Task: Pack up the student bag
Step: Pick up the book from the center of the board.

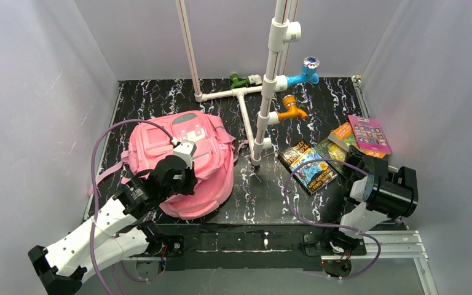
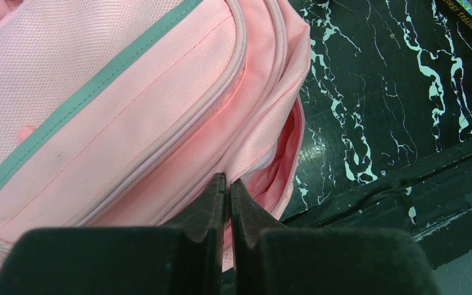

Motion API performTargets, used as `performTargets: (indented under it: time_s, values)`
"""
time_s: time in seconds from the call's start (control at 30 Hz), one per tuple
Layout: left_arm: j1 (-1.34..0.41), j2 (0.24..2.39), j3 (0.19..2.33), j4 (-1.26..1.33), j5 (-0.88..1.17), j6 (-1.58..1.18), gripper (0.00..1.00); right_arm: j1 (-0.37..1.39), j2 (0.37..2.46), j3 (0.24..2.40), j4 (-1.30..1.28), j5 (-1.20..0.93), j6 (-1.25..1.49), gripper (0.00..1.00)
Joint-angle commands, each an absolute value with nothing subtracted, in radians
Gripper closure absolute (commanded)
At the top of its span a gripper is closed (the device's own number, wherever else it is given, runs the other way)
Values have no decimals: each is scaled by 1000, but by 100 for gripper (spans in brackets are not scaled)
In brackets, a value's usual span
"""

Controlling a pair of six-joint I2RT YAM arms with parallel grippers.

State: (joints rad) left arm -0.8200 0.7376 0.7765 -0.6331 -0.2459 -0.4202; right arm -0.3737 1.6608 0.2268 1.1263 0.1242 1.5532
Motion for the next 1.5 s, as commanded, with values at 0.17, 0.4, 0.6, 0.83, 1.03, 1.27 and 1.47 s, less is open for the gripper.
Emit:
performTargets:
  time_s: [0.17,0.4,0.6,0.83,1.03,1.27,1.47]
  values:
    - [-817,720,803,-620,-248,-424,100,-365,928,384,85,-22,1423,99]
    - [-818,696,805,-625,-223,-422,100,-233,856,677,-632,-18,1118,99]
    - [-817,707,830,-638,-183,-414,100,-206,730,831,-882,-27,897,99]
    - [-817,729,842,-638,-176,-397,100,-206,737,989,-1100,-211,523,99]
    - [-816,741,839,-649,-179,-396,100,-149,767,951,-1270,-589,390,99]
    - [-817,766,831,-645,-140,-445,100,208,701,765,-1127,-842,384,99]
    - [-817,778,841,-646,-122,-479,100,268,633,671,-715,-1004,664,99]
